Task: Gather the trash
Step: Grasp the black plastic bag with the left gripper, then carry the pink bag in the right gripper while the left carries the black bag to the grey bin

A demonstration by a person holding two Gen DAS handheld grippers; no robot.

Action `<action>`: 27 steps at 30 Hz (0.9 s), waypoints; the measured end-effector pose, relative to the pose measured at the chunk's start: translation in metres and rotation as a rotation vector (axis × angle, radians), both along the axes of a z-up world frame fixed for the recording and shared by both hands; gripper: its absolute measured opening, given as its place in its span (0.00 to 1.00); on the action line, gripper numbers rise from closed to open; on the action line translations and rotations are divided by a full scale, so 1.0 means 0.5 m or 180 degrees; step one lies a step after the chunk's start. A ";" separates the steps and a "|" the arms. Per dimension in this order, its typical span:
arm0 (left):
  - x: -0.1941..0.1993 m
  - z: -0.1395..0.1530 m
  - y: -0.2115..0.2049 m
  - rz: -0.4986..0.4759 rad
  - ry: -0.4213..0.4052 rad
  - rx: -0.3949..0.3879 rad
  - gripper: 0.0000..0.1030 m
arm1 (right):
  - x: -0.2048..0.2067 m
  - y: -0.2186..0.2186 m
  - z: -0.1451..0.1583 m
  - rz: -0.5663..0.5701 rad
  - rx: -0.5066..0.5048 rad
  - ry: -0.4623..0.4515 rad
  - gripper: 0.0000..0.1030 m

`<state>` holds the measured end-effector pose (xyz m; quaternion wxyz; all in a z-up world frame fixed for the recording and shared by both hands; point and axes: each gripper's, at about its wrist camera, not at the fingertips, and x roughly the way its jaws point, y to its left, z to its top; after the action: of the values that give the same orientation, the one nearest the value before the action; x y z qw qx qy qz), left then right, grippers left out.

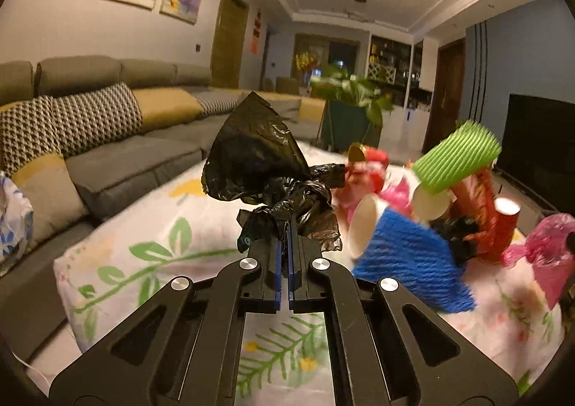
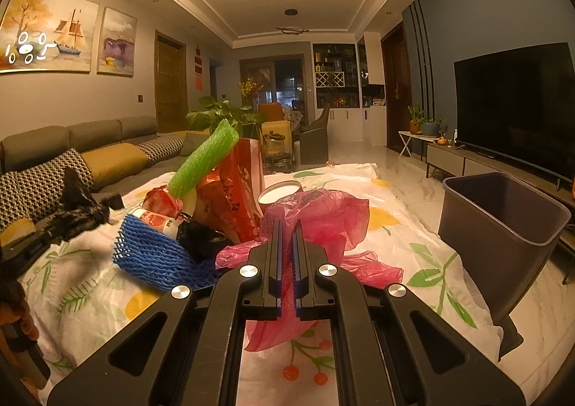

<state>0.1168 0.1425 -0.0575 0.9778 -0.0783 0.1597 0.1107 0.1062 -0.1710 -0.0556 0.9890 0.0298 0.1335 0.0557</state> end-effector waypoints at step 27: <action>0.013 0.157 -0.402 -0.1384 -0.0490 0.0396 0.01 | -0.053 -0.173 0.098 -0.0277 0.0006 -0.0386 0.05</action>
<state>0.1234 -0.0586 0.0208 0.9909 0.0101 0.0906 -0.0992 0.0795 -0.2574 -0.0064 0.9968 0.0331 0.0718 0.0145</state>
